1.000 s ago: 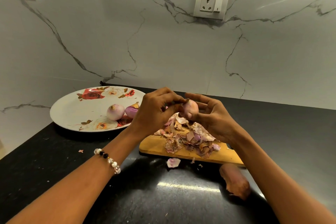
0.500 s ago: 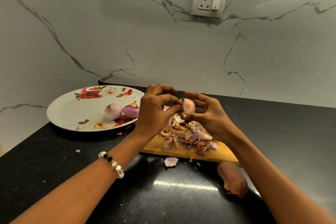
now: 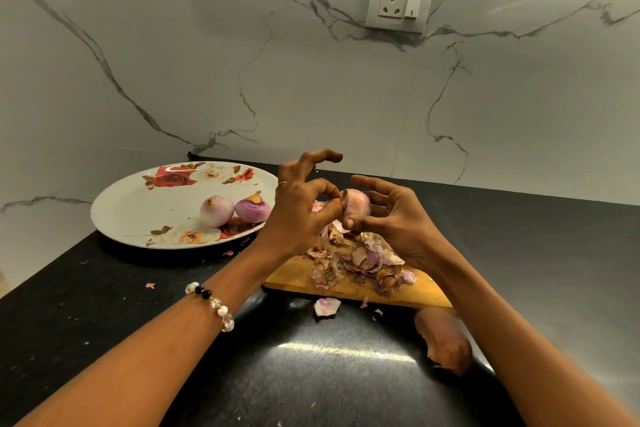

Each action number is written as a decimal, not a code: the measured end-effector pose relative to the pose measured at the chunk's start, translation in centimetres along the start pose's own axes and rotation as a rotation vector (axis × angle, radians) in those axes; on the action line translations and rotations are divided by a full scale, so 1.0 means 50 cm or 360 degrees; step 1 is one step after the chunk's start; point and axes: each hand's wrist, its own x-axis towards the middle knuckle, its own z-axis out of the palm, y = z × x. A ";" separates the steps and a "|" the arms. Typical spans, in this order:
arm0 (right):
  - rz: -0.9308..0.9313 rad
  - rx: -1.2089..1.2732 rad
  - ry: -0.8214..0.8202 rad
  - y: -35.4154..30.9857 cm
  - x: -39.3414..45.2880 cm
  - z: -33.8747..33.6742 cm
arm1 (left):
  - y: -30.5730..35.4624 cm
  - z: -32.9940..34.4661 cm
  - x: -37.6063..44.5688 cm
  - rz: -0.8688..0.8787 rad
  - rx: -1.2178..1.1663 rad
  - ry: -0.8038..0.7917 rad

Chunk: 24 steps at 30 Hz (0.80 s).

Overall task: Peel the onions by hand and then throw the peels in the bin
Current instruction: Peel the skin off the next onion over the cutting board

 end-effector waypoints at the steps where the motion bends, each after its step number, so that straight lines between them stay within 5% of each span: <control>1: -0.0001 0.0001 0.0000 -0.001 0.000 0.000 | -0.001 0.000 0.000 0.0000 0.0010 -0.0014; 9: 0.0008 0.0097 0.0034 -0.003 0.001 -0.008 | 0.000 0.012 -0.007 -0.0083 0.0026 -0.0100; 15: 0.0006 0.0044 0.0066 -0.003 0.001 -0.016 | 0.009 0.004 -0.005 -0.0197 -0.0038 0.0131; 24: 0.0004 -0.0080 0.0071 0.000 0.002 -0.003 | 0.007 0.006 -0.011 0.0113 0.0161 0.0386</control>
